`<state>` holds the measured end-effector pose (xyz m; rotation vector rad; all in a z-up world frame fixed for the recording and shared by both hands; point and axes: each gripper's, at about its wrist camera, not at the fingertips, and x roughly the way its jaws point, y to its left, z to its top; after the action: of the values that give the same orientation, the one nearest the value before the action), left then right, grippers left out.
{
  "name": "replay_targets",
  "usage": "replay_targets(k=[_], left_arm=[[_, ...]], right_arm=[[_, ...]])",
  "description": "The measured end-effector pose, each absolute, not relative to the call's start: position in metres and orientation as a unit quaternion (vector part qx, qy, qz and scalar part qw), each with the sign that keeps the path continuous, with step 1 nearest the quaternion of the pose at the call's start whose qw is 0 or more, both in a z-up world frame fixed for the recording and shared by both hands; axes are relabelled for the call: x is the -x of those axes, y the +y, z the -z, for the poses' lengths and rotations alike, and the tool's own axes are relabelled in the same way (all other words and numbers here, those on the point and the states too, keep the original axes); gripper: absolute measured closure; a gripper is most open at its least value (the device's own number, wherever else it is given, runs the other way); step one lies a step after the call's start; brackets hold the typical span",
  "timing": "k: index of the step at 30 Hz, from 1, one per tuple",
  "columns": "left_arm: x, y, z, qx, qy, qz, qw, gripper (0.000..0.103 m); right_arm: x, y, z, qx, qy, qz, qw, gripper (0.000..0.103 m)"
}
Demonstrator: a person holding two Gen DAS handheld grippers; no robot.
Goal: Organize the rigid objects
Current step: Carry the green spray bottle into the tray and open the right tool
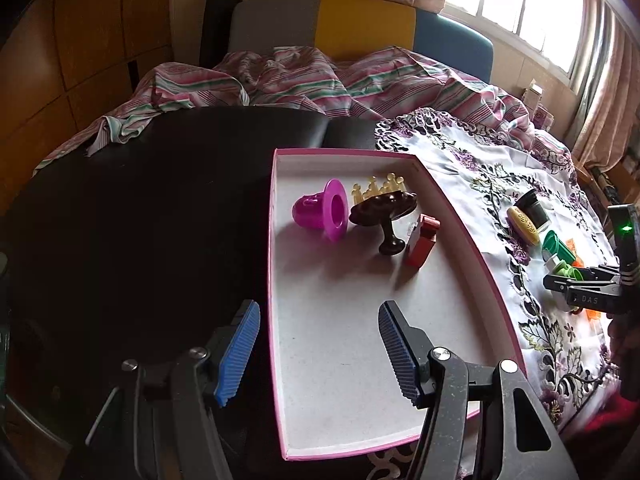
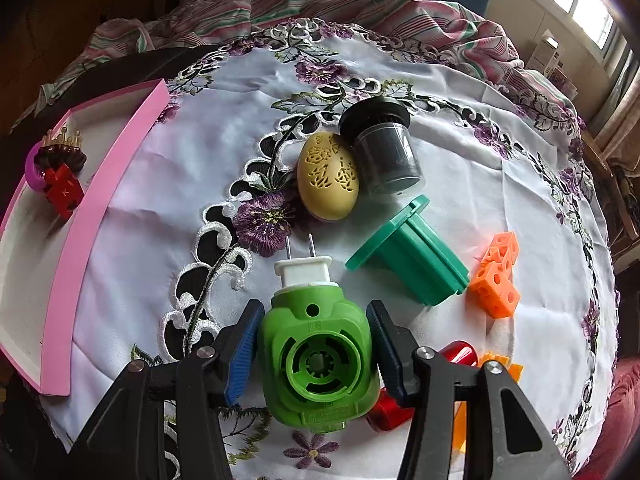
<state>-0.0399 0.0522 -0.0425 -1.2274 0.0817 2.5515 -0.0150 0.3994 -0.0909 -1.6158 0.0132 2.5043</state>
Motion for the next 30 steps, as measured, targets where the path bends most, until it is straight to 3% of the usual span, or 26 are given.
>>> replay_targets(k=[15, 22, 30], left_arm=[[0.042, 0.033, 0.046, 0.429, 0.018, -0.894, 0.131, 0.040], [0.045, 0.016, 0.049, 0.431, 0.001, -0.895, 0.110, 0.040], [0.047, -0.009, 0.051, 0.434, -0.016, -0.897, 0.087, 0.040]], right_arm=[[0.017, 0.375, 0.070, 0.518, 0.028, -0.853, 0.061, 0.050], [0.031, 0.291, 0.035, 0.494, 0.018, -0.868, -0.050, 0.050], [0.062, 0.179, 0.052, 0.518, -0.010, -0.843, -0.143, 0.050]])
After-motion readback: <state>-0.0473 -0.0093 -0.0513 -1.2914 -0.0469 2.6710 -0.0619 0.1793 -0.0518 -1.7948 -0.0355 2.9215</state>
